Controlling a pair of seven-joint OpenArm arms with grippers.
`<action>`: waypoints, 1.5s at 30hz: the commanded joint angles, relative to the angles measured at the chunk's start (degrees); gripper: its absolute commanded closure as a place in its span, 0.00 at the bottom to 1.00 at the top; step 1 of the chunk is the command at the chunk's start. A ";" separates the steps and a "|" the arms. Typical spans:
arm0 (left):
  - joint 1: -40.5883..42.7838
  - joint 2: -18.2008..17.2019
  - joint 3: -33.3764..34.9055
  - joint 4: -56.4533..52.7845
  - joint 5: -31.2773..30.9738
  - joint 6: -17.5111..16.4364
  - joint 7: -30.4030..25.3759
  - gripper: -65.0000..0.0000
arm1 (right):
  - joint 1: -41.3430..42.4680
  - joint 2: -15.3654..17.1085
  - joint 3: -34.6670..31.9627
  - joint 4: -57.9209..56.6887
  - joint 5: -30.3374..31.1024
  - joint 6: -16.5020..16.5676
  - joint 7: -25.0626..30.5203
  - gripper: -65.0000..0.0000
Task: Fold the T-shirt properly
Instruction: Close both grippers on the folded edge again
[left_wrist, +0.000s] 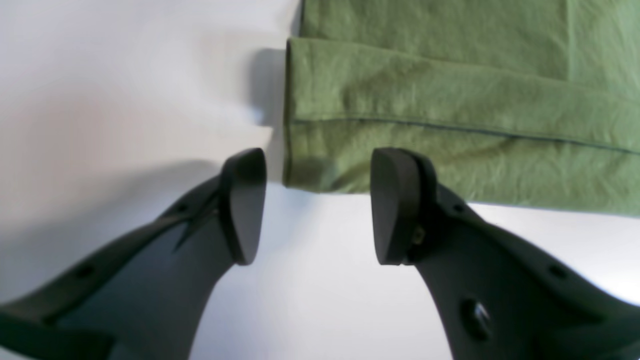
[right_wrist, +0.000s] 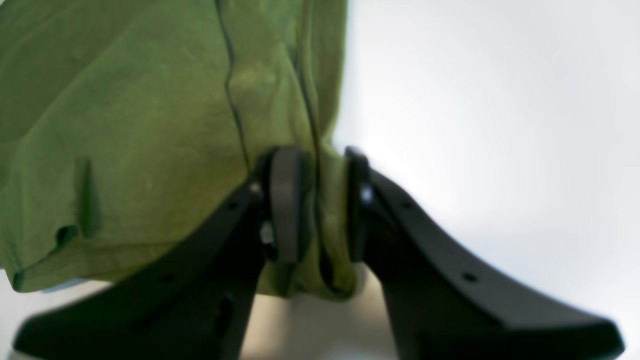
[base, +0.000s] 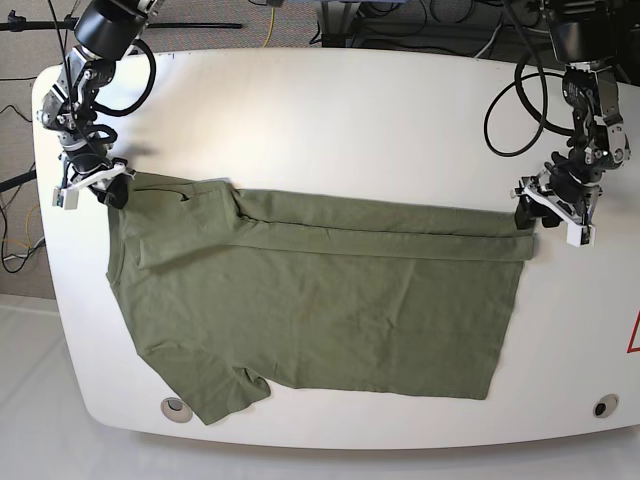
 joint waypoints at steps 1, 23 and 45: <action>-0.60 -0.97 -0.54 0.49 -0.53 -0.38 -0.83 0.53 | 0.24 0.65 0.10 0.16 -0.60 0.08 -2.39 0.89; -2.53 -0.80 -0.46 -7.14 -0.51 -0.33 -1.08 0.53 | 0.67 0.69 -0.06 -0.85 -0.61 0.06 -1.88 1.00; -5.15 -0.80 -0.05 -9.43 0.01 -0.49 -0.29 0.82 | 0.43 0.65 -0.08 -0.25 -0.56 0.51 -2.08 1.00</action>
